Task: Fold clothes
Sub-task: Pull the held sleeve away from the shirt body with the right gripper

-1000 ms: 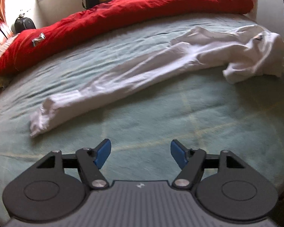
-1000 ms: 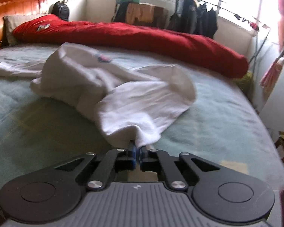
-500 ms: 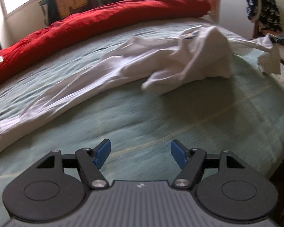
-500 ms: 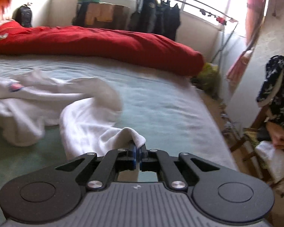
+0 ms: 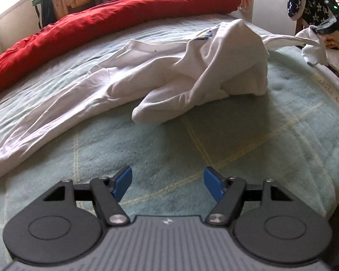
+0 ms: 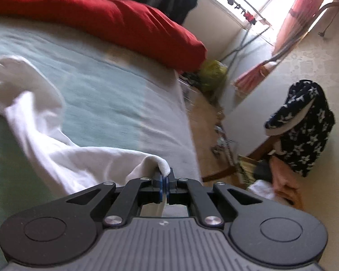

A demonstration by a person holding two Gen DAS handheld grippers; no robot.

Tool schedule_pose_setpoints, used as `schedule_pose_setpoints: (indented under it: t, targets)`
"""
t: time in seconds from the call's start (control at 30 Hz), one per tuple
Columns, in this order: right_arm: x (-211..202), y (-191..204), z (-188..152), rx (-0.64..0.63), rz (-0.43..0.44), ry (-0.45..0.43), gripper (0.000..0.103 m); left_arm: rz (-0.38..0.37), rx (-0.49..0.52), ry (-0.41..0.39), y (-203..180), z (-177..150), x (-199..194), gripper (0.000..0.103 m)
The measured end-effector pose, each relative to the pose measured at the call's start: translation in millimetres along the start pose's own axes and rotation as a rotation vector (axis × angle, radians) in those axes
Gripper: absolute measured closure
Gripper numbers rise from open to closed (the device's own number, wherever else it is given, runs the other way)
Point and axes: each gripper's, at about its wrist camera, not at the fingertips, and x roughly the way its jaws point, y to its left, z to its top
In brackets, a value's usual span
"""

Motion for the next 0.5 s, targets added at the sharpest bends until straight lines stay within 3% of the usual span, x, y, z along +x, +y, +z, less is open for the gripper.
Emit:
schedule_pose_setpoints:
  t: [0.17,0.47,0.5]
  targets:
    - [36.8,-24.9,6.0,-0.019,-0.101,0.042,0.099,0.02,0.003,0.015,2.3,6.8,10.4,0.032]
    - [97.6,-58.2,8.6,0.088,-0.148,0.124,0.098,0.032,-0.011,0.047,5.8,14.7,30.2,0.032]
    - [103.9,-55.7,7.7,0.091,-0.147,0.137,0.094,0.031,-0.011,0.044,5.4,15.5,30.4,0.032]
